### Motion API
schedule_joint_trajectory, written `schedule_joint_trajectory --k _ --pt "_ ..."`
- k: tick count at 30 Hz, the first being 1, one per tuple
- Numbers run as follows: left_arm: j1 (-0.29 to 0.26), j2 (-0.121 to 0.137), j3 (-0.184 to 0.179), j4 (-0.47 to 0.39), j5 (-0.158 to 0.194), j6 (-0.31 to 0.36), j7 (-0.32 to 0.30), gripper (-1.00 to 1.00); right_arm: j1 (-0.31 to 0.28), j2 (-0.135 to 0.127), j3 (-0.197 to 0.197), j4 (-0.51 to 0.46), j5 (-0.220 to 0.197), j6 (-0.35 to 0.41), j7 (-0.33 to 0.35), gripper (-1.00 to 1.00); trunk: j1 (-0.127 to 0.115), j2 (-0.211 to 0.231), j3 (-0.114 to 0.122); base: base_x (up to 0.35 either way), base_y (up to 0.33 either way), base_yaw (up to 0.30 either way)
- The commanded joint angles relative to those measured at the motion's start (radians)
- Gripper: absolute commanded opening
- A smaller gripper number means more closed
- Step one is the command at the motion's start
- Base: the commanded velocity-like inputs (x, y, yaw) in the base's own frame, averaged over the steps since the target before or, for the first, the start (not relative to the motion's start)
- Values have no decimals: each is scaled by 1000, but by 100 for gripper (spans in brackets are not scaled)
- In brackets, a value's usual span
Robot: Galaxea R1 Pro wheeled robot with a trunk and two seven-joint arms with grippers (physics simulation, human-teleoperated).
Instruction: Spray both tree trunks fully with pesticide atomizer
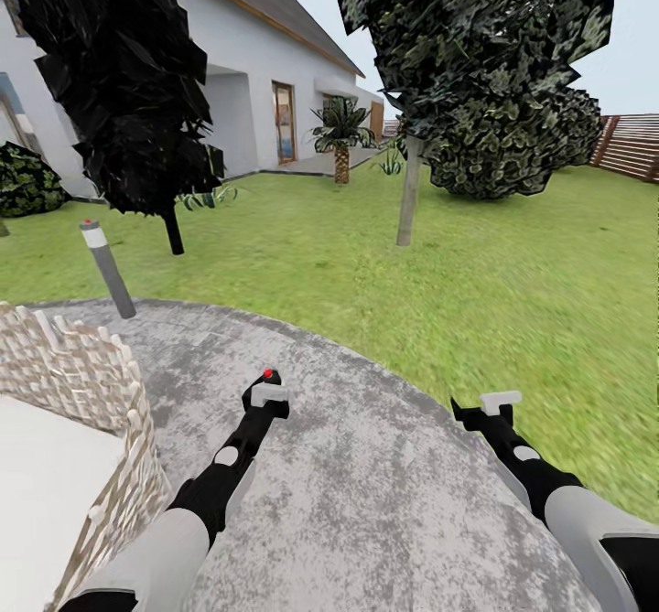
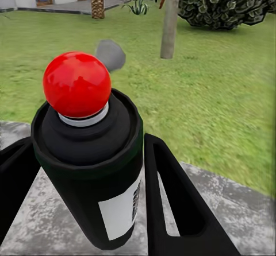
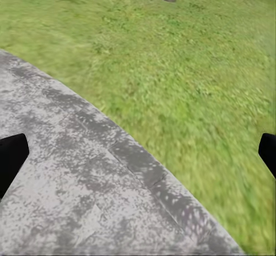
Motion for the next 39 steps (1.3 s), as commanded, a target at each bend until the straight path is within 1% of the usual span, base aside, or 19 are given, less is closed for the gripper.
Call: schedule_joint_trajectory --k 1,10,12,17,24,33,39 --pt "0 0 0 0 0 0 1 -100 0 0 0 0 0 0 0 100 0 0 0 -346 0 0" --pt "0 -2 -1 0 1 -1 1 -100 0 1 1 0 0 0 0 100 0 0 0 -337 0 21" --pt "0 -5 0 0 2 -1 1 -100 0 2 1 0 0 0 0 100 0 0 0 -153 0 186" --pt "0 -7 1 36 1 -4 1 -100 0 16 1 4 1 0 0 100 0 0 0 -38 0 262" --pt "0 -8 0 53 1 -5 1 -100 0 21 0 5 1 0 0 100 0 0 0 -83 0 271" --pt "0 -9 -2 55 1 -5 1 -100 0 21 0 5 2 0 0 100 0 0 0 -314 0 43" --pt "0 -9 -2 54 1 -5 1 -100 0 21 0 5 2 0 0 100 0 0 0 -74 0 114"
